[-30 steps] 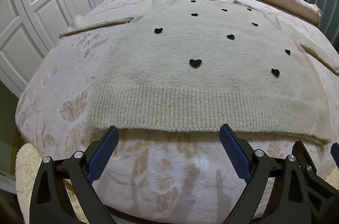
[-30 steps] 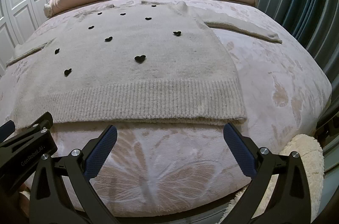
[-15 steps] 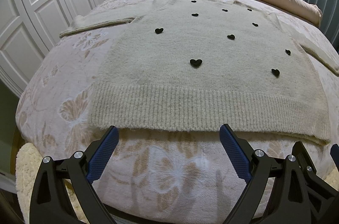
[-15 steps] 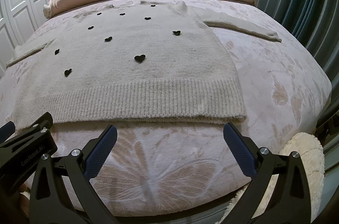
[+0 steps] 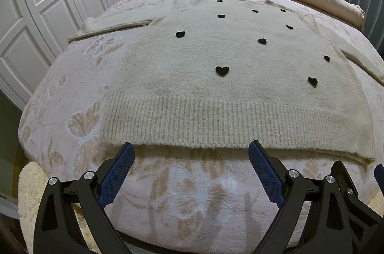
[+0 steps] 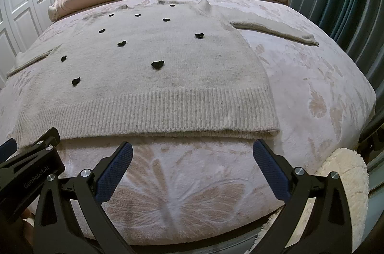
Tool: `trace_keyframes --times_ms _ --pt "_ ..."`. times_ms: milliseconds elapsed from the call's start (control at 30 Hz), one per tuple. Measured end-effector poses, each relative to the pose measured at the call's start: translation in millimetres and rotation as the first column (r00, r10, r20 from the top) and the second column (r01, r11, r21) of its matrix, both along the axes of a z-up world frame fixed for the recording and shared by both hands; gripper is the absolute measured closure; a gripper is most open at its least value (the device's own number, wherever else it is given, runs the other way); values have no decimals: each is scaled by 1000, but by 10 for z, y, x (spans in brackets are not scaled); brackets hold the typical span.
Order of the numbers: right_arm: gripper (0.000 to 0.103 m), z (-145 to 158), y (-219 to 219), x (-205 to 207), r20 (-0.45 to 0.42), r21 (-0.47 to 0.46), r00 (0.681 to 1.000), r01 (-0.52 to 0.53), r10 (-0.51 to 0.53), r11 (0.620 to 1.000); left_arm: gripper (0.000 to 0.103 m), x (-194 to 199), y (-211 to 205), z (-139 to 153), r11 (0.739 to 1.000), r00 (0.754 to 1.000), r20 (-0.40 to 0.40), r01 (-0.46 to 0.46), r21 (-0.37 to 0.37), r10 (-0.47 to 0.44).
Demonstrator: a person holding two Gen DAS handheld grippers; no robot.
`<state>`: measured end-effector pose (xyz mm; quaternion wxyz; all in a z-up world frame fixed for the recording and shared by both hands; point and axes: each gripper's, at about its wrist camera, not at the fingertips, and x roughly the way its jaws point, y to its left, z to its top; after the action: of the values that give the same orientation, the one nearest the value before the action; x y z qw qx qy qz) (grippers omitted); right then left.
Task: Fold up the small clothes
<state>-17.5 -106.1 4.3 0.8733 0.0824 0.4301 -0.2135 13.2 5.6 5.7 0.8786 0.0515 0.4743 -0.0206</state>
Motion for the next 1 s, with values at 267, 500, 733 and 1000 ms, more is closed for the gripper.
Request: trace_keyframes --times_ms 267,500,733,1000 --pt "5 0 -4 2 0 -1 1000 0 0 1000 11 -3 2 -2 1000 1000 0 0 2 0" --pt "5 -9 -11 -6 -1 3 1000 2 -2 1000 11 -11 13 -9 1000 1000 -2 -2 0 2" --pt "5 -61 -79 15 -1 29 999 -38 38 999 8 17 52 -64 999 999 -33 14 -30 -15" --pt "5 139 -1551 354 78 114 987 131 -140 985 6 411 352 58 985 996 -50 -79 -151 72"
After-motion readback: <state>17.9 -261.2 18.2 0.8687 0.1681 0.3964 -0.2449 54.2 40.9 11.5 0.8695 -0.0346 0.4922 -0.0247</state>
